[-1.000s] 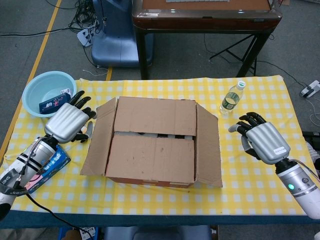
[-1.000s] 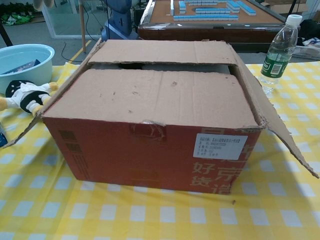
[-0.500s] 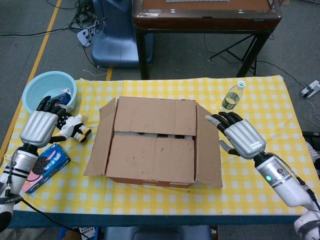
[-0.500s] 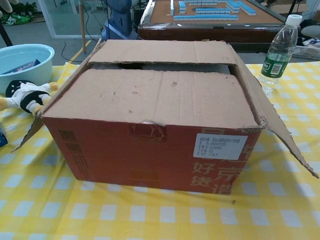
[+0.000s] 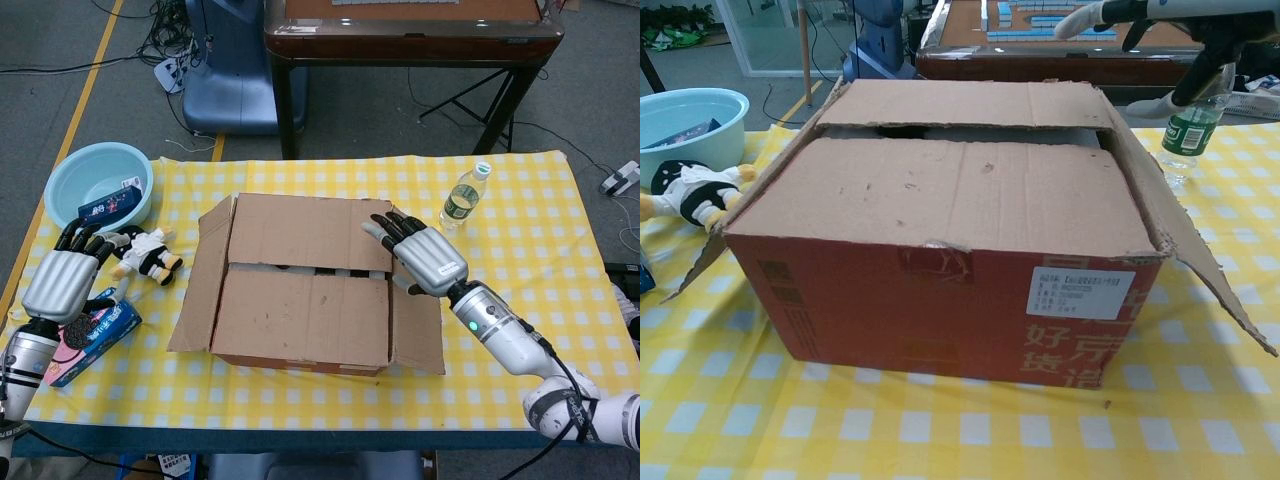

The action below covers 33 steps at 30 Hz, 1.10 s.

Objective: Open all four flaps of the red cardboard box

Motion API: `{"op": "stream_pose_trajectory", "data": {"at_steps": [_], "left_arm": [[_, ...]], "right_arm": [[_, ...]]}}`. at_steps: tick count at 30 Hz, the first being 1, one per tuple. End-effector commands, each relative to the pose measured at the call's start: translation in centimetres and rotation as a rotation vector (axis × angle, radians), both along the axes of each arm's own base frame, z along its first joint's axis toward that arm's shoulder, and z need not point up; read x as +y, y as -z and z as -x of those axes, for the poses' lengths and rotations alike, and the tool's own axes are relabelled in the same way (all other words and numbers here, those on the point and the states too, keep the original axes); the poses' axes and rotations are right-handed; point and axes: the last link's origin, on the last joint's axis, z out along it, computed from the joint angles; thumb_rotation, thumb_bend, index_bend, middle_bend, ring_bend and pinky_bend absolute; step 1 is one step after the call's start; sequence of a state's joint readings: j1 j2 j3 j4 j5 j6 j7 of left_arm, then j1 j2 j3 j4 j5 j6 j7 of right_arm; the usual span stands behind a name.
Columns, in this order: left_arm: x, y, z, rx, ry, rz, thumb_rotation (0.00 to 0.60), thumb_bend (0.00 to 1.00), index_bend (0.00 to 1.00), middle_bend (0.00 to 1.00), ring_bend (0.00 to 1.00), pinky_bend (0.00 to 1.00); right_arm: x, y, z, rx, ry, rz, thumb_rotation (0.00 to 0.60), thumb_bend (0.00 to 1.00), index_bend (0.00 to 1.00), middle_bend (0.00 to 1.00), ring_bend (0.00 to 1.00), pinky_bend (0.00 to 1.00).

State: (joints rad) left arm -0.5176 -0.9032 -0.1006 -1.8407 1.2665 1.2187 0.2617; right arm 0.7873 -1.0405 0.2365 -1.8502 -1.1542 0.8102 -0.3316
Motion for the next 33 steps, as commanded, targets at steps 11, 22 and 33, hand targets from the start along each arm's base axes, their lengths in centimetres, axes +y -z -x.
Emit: {"op": "stream_pose_trajectory", "data": {"at_steps": [11,22,33], "left_arm": [[-0.8,0.5,-0.3,0.0,0.029,0.012,0.403,0.43,0.24,0.23,0.12,0.0],[-1.0,0.4,0.0,-0.01,0.021,0.019,0.404,0.42,0.24,0.23,0.12,0.0],[-0.8,0.4,0.3,-0.015,0.018,0.018,0.405,0.43,0.24,0.22,0.12,0.0]], "right_arm": [[-1.4,3.6,-1.2,0.016,0.007,-0.025,0.6,0.27,0.0,0.01,0.0,0.11],[-2.6,4.5,-1.5,0.018,0.019,-0.002,0.6,0.27,0.0,0.01,0.0,0.11],[-4.1,3.4,-2.4,-0.031,0.011,0.071,0.6,0.27,0.0,0.01,0.0,0.11]]}}
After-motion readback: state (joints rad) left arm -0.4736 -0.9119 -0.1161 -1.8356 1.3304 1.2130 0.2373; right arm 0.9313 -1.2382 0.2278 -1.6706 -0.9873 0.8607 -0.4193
